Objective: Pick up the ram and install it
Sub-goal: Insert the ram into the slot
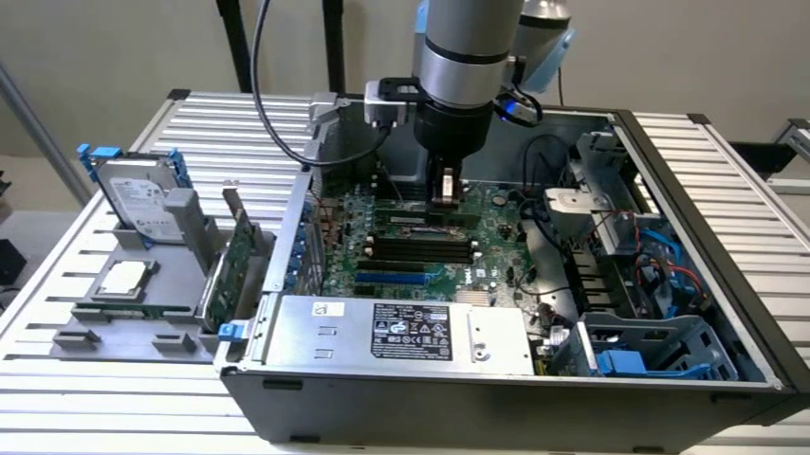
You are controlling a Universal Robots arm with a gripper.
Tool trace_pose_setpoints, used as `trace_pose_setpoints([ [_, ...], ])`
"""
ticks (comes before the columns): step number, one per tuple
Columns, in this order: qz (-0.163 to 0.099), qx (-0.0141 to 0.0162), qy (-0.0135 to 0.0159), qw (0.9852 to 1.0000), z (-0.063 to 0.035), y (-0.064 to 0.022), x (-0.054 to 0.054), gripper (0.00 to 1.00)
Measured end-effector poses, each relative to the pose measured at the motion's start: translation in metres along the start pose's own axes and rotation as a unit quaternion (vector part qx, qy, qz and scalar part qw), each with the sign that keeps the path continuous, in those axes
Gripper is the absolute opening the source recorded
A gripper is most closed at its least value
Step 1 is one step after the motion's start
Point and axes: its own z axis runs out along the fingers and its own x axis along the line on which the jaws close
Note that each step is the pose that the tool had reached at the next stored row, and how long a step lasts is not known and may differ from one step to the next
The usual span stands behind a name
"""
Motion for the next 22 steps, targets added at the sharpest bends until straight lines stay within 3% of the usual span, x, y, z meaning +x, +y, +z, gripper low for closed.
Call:
trace_pose_setpoints([
  [8, 0.0, 0.0, 0.0003, 1.0, 0.0023, -0.0001, 0.0, 0.0],
  [22, 0.0, 0.0001, 0.0012, 1.0, 0.0275, -0.0008, 0.001, 0.0],
])
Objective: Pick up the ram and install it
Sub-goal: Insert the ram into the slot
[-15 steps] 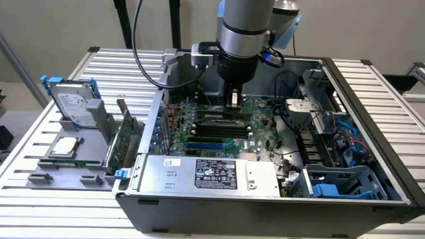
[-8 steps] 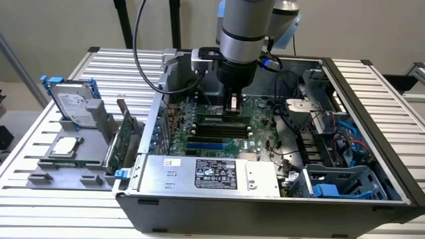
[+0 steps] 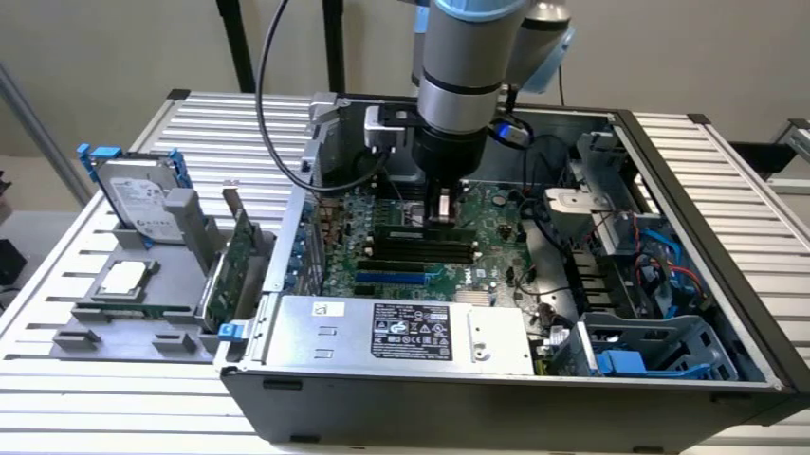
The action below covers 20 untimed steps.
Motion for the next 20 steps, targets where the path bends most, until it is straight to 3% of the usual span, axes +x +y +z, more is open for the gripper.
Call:
trace_pose_setpoints([
  [3, 0.0, 0.0003, 0.0, 1.0, 0.0055, -0.0001, 0.0001, 0.0],
  [9, 0.0, 0.0058, 0.0, 1.0, 0.0102, -0.0003, 0.0003, 0.0],
  [20, 0.0, 0.0072, -0.0002, 1.0, 0.0106, 0.0013, 0.0071, 0.0],
])
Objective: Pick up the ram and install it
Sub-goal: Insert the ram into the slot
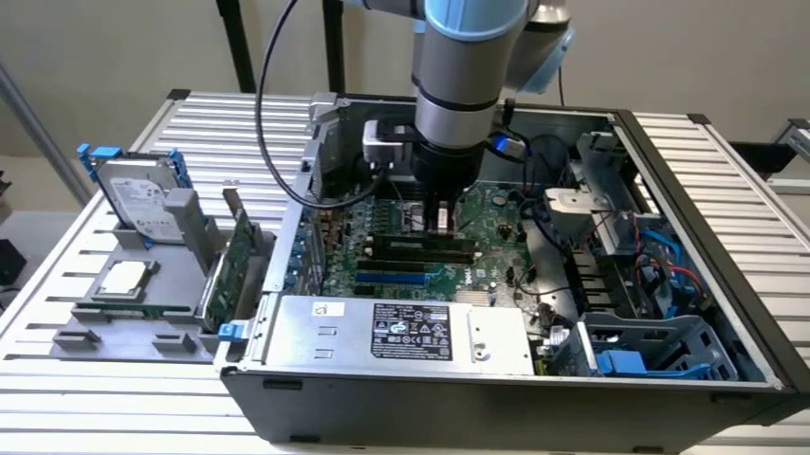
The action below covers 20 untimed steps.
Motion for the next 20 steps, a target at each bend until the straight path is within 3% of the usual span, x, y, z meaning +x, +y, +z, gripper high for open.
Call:
trace_pose_setpoints([
  [8, 0.0, 0.0039, 0.0, 1.0, 0.0017, 0.0023, 0.0002, 0.0],
  [20, 0.0, 0.0056, -0.0002, 1.0, 0.0038, 0.0024, -0.0006, 0.0],
])
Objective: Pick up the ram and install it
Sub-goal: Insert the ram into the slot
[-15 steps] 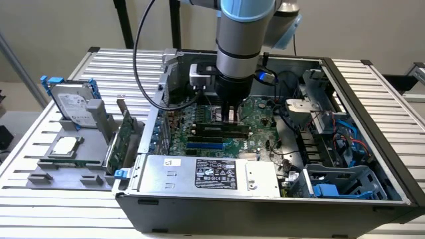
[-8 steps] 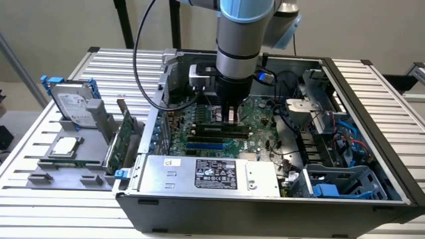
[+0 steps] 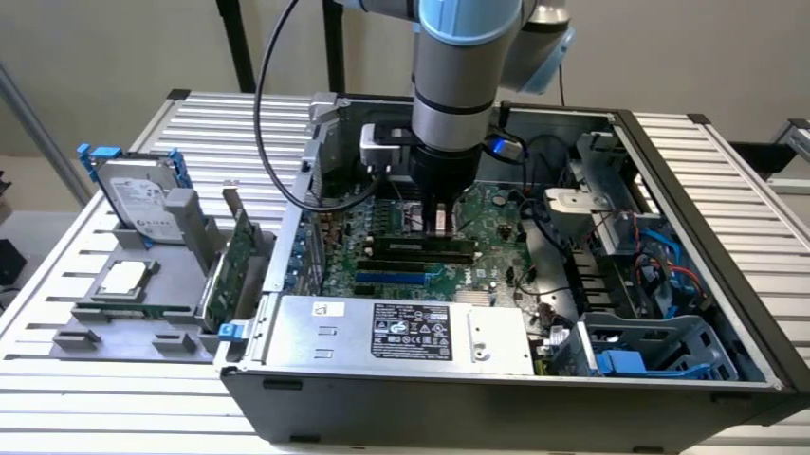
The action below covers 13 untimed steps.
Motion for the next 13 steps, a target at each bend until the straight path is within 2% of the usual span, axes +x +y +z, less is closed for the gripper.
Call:
trace_pose_setpoints([
  [13, 0.001, 0.0008, 0.0001, 1.0, 0.0029, 0.0007, -0.0017, 0.0],
])
